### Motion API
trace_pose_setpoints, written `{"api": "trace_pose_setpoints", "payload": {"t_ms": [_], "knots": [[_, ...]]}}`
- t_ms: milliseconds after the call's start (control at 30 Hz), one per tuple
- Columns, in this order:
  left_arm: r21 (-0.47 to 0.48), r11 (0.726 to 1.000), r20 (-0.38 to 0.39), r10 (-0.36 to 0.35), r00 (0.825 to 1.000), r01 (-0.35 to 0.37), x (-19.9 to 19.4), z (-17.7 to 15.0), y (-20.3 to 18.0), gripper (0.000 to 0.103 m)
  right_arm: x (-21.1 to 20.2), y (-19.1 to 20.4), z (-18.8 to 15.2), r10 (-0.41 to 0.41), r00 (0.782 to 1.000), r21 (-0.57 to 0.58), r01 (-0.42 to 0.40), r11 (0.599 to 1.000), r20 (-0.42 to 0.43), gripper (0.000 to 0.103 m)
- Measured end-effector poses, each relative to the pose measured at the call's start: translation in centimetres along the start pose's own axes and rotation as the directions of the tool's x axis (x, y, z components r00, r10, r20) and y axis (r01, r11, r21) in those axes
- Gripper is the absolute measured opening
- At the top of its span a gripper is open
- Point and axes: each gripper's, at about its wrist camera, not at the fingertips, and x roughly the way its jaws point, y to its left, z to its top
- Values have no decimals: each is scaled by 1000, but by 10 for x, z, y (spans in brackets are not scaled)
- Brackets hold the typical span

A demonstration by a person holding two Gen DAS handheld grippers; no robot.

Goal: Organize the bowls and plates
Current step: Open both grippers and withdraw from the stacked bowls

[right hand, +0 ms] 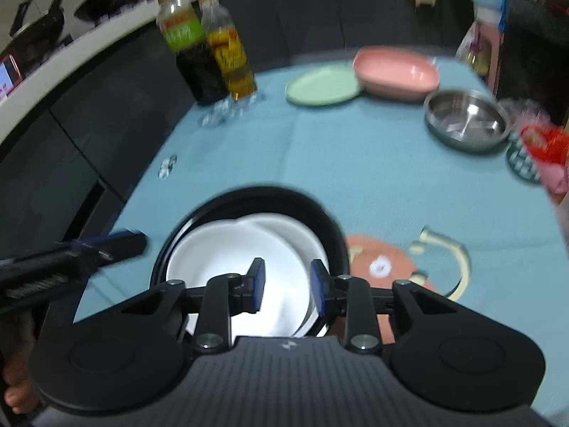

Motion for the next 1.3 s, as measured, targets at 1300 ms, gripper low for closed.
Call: {"api": "trace_pose_setpoints", "payload": {"t_ms": [1300], "knots": [[79,997,-74,0,997,6,76,60,-3,20,22,-43,66,-30,998,30,29,999,52,34]]}}
